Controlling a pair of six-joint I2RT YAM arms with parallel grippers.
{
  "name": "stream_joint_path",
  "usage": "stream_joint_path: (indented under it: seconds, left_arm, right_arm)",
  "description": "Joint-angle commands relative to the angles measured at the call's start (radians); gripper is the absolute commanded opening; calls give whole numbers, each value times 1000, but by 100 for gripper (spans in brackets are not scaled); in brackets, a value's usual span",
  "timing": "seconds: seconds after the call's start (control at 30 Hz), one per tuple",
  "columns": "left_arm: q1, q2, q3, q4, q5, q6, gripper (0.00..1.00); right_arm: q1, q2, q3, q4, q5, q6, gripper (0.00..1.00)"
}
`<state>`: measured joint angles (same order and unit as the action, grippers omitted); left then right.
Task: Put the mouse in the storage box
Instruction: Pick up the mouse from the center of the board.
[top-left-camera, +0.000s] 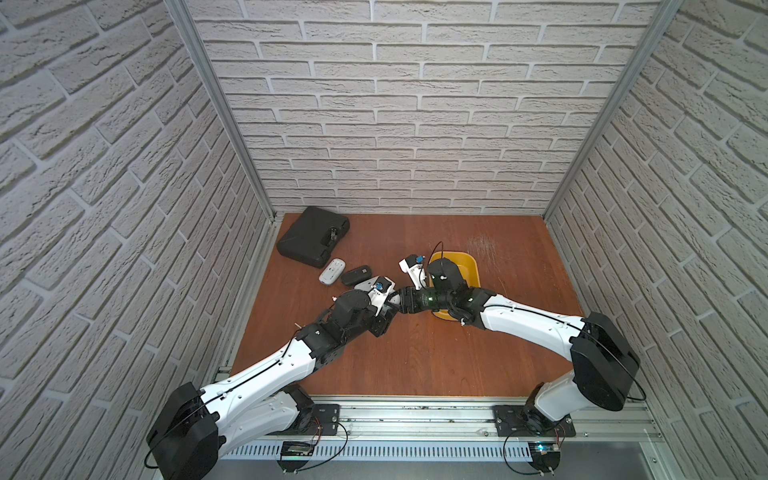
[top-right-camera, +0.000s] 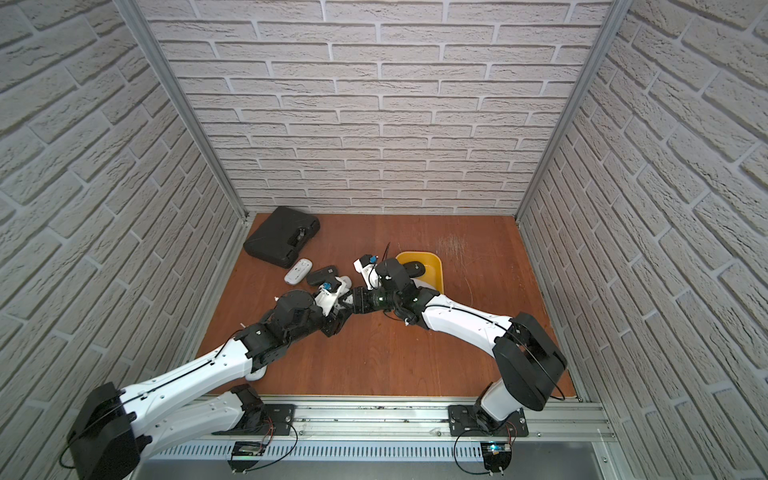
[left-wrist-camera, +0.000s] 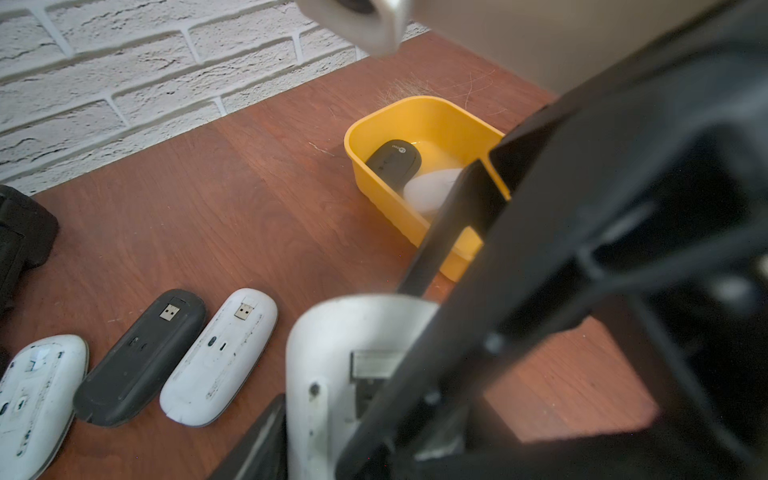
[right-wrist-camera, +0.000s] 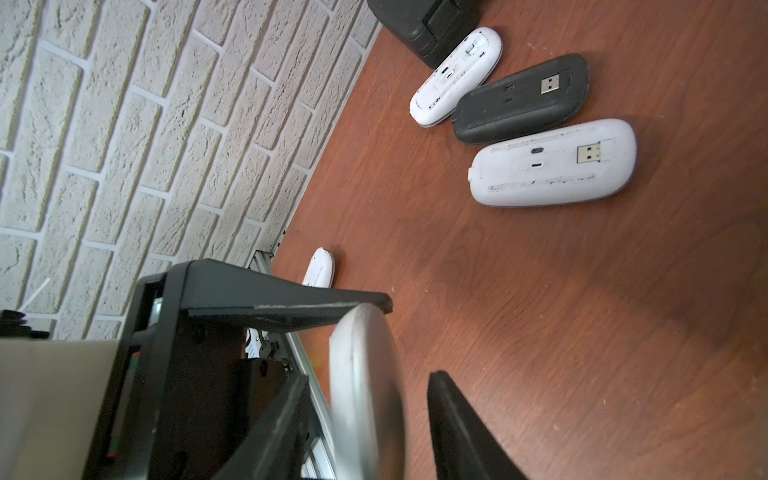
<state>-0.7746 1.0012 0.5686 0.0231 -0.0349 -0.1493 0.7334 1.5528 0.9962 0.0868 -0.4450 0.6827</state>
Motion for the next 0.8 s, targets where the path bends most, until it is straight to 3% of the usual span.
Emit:
stream_joint_path:
  seconds: [0.0,0.17,0.33,0.4,0.63,0.77]
  left_arm:
    - [3,-27,-7,53,25,-2,60]
    - [6,-45,-14,46,24,-18,64]
    - [6,-78,-3,-19,-59,-63,93]
    - [7,-108,5,-61,-104,-79,97]
    - [26,-268,5,-222,-287,-107,98]
    - [39,-302,-17,-239,-357,-130,98]
  right_arm:
    - [10,14,41,54,-26,3,43]
    - [10,22,53,54,-18,-10,29]
    - [-18,-5,78,-55,92,-90,22]
    - [-52,-25,86,-106,128,-126,21]
    - [-207,-143,96,-426,529,-277,17]
    - [-225,-181,71,-525,775,-358,17]
